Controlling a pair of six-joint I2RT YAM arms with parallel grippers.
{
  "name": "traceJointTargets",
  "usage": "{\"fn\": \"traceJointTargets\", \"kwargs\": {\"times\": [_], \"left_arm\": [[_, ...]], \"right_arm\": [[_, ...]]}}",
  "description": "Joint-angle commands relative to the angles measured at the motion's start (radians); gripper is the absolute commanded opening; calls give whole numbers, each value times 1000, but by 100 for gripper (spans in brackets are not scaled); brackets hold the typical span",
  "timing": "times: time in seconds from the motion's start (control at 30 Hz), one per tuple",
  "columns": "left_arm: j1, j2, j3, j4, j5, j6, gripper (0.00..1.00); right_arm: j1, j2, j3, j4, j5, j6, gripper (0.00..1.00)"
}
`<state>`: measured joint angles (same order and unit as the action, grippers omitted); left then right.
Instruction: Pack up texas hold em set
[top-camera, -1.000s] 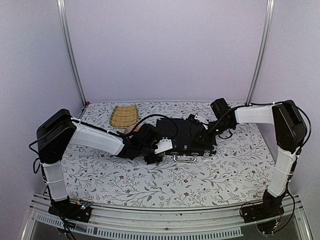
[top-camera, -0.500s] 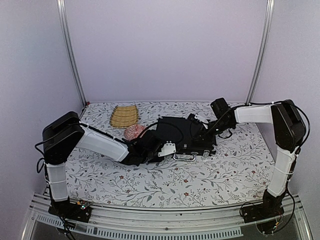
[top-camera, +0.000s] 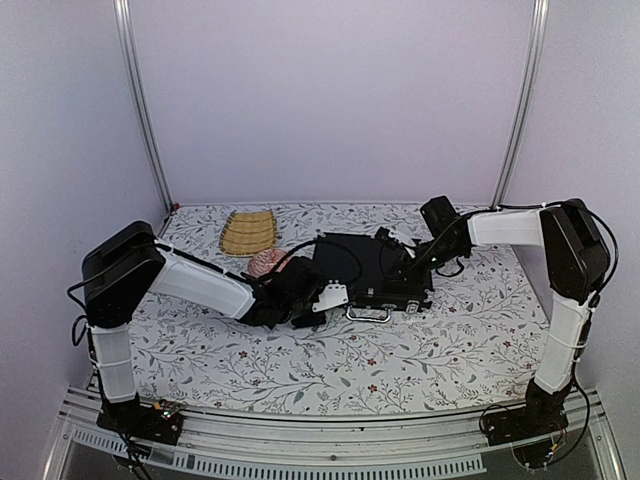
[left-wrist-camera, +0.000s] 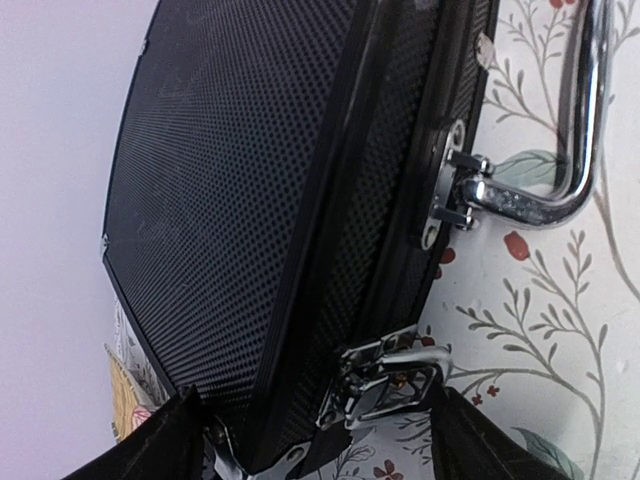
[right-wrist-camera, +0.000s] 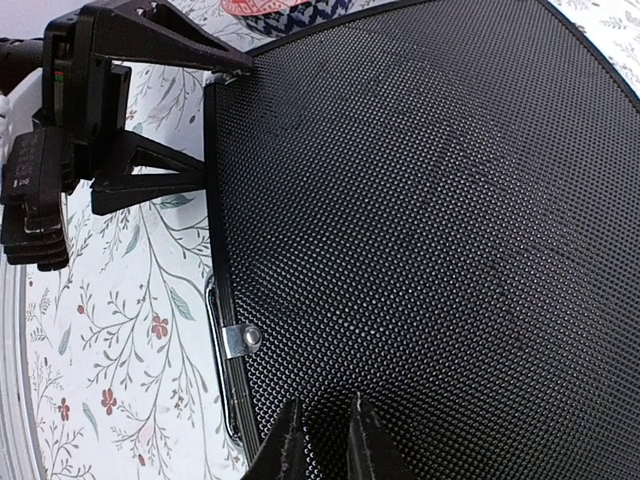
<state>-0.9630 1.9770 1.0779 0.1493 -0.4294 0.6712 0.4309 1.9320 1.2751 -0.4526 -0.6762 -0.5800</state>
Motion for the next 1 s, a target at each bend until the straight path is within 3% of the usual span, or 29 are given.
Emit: {"fn": "traceJointTargets", "kwargs": {"times": [0.0, 0.47, 0.97], "left_arm": [[22, 10, -28, -119, 33, 29, 79], [32, 87, 19, -75, -48, 99, 75], [31, 213, 17, 107, -134, 98, 55]], "right_arm": [[13, 69, -27, -130, 43, -5, 18], [12, 79, -26, -139, 46, -16, 18], [13, 97, -21, -148, 47, -23, 18]]}}
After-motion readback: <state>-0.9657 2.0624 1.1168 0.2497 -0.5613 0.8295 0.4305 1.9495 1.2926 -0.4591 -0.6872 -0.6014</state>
